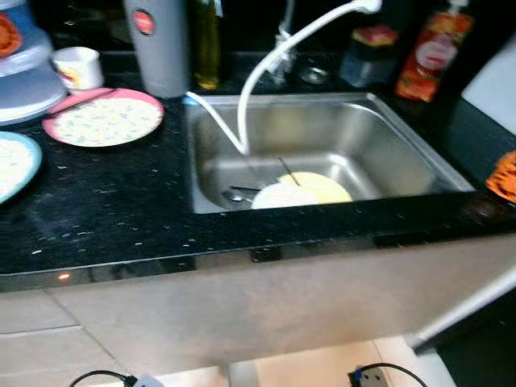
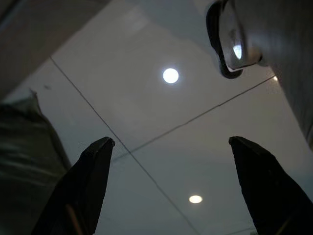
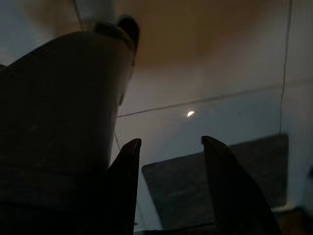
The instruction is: Kitchen organization
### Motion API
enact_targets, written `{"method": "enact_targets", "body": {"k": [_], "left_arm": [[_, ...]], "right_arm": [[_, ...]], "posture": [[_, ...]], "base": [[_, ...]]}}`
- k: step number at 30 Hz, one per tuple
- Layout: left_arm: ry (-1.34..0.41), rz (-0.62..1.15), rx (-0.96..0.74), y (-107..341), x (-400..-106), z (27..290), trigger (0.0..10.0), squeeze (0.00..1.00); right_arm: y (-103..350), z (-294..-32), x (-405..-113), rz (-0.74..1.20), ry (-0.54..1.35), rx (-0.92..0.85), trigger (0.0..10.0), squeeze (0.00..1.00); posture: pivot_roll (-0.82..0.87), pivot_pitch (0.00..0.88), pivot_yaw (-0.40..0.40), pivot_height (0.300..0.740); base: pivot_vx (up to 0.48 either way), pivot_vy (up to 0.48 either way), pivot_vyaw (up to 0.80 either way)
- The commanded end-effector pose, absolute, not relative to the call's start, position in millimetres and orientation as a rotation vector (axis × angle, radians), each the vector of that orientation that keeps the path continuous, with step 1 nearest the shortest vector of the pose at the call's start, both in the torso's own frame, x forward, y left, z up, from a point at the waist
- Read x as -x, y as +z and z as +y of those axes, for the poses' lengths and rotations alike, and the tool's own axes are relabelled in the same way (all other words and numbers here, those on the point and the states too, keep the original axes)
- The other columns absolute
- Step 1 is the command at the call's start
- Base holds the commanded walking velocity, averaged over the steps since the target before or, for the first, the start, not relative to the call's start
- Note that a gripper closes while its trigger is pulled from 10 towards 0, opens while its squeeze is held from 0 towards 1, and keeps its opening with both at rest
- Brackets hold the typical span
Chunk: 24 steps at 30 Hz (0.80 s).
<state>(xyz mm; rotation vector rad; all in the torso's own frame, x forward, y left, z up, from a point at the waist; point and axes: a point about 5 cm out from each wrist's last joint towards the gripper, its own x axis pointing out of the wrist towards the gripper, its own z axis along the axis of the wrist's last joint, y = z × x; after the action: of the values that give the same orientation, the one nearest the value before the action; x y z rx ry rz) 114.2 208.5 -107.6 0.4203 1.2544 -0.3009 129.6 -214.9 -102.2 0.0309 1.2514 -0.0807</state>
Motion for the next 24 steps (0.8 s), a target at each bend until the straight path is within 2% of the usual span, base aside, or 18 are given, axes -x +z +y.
{"method": "enact_targets", "body": {"k": [1, 10, 12, 13, 14, 19, 24], "left_arm": [[-0.308, 1.282, -0.423, -110, -106, 206, 10.0, 0.00], [-0.214, 1.313, -0.409, -112, -99, 213, 10.0, 0.00], [-0.168, 1.321, -0.391, -111, -98, 217, 10.0, 0.00], [-0.065, 1.330, -0.331, -110, -96, 224, 10.0, 0.00], [-0.037, 1.332, -0.315, -110, -95, 227, 10.0, 0.00], [0.024, 1.333, -0.282, -109, -94, 232, 10.0, 0.00], [0.025, 1.305, -0.265, -107, -100, 235, 10.0, 0.00]], "right_arm": [[-103, -217, -126, 1.270, -0.084, -0.014, 10.0, 0.00], [-103, -215, -126, 1.287, -0.050, 0.018, 10.0, 0.00], [-103, -214, -127, 1.289, -0.040, 0.024, 10.0, 0.00], [-103, -213, -128, 1.289, -0.030, 0.030, 10.0, 0.00], [-103, -212, -128, 1.289, -0.027, 0.032, 10.0, 0.00], [-104, -212, -127, 1.290, -0.018, 0.042, 10.0, 0.00], [-104, -210, -126, 1.287, -0.018, 0.045, 10.0, 0.00]], "posture": [[0.10, 0.075, -0.058, 0.740], [0.11, 0.073, -0.072, 0.740], [0.12, 0.076, -0.073, 0.740], [0.12, 0.078, -0.071, 0.740], [0.12, 0.078, -0.071, 0.740], [0.13, 0.075, -0.074, 0.740], [0.13, 0.072, -0.070, 0.740]], "base": [[0.000, 0.000, 0.79], [0.000, 0.000, 0.79], [0.000, 0.000, 0.79], [0.000, 0.000, 0.79], [0.000, 0.000, 0.79], [0.000, 0.000, 0.80], [0.000, 0.000, 0.10]]}}
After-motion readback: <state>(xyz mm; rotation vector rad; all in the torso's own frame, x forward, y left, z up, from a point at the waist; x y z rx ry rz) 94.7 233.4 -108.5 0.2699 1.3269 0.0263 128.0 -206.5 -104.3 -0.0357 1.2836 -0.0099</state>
